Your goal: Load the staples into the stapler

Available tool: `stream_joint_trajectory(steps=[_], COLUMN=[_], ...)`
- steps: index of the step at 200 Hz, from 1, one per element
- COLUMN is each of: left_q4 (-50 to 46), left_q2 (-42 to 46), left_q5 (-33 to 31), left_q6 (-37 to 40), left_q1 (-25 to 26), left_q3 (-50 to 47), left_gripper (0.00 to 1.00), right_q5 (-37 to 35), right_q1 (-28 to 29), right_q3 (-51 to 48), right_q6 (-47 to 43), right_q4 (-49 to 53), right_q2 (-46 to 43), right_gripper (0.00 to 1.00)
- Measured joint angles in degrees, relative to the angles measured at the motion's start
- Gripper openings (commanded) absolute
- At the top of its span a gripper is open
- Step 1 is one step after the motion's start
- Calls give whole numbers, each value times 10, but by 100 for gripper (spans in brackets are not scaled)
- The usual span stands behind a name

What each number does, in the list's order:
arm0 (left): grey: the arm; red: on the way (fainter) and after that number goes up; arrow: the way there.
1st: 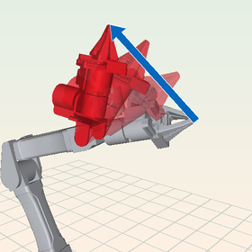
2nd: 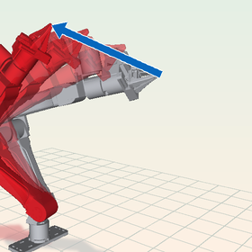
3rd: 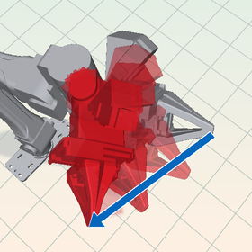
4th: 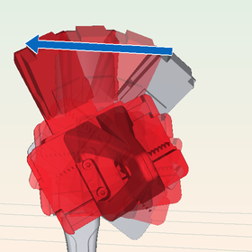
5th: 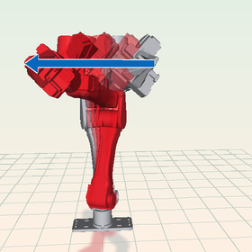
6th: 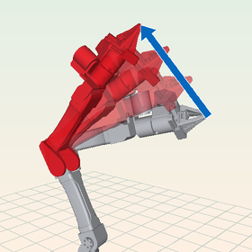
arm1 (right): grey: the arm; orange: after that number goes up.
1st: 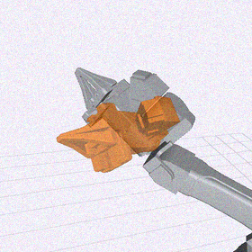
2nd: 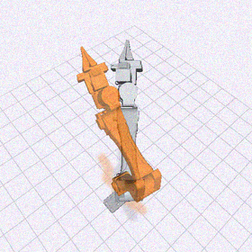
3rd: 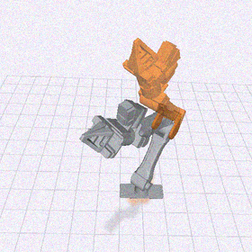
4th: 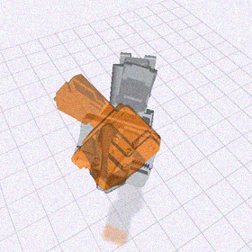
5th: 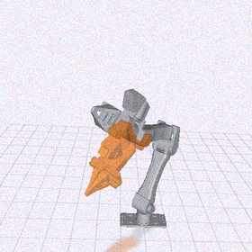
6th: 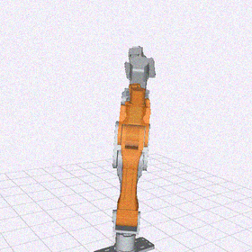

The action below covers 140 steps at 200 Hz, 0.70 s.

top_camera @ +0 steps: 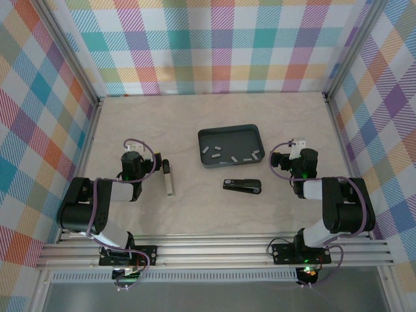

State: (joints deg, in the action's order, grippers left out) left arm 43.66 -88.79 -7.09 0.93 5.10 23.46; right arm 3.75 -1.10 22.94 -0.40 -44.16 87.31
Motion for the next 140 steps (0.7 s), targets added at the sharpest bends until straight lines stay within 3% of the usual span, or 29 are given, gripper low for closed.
stream_joint_trajectory(steps=[28,67,98,140], left_q4=[0,-39,-123,-244], left_q2=[0,4,61,144], left_q5=[0,6,26,100], left_q6=[0,7,30,90], left_q1=[0,0,7,30], left_q3=[0,20,62,140], left_gripper=[100,91,87,80], right_q5=[0,-1,2,87], right_q1=[0,0,0,0], right_q3=[0,4,67,137], right_q6=[0,1,16,42], right_q4=[0,10,152,288], right_q2=[0,-2,-62,-203], right_gripper=[99,99,99,99])
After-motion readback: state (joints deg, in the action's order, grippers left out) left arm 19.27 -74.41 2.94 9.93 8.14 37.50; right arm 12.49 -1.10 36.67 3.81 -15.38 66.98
